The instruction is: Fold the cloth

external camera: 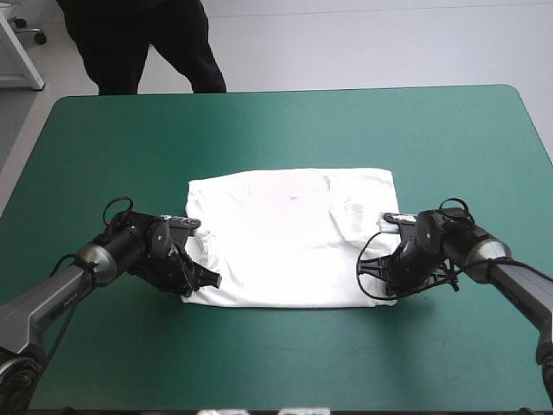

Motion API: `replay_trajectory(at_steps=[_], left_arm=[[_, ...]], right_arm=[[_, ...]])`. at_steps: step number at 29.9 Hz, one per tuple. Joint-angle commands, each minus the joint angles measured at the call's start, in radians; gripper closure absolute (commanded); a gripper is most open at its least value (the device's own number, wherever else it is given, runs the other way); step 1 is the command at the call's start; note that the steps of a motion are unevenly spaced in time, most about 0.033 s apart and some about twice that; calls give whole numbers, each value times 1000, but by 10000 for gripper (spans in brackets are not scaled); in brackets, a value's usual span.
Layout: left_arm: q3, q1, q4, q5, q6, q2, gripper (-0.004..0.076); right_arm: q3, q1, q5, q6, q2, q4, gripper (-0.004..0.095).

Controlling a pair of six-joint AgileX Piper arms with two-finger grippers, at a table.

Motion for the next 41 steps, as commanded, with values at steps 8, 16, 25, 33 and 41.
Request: replay_trajectory(at_steps=[8, 16, 25, 33, 41], left_arm=[[-190, -3, 131, 91, -8, -80, 733], [-363, 7, 216, 11, -13, -45, 733], [-609, 89, 238, -6, -15, 161, 733], [-845, 105, 235, -37, -13, 343, 733], [-901, 105, 202, -108, -16, 485, 733]], right_arm=[[-166, 3, 104, 27, -173, -108, 925], [-318, -19, 3, 27, -126, -126, 925], [-533, -116, -32, 12, 75, -111, 925], [-752, -150, -26, -17, 275, -71, 925], [-888, -158, -22, -17, 431, -78, 924]])
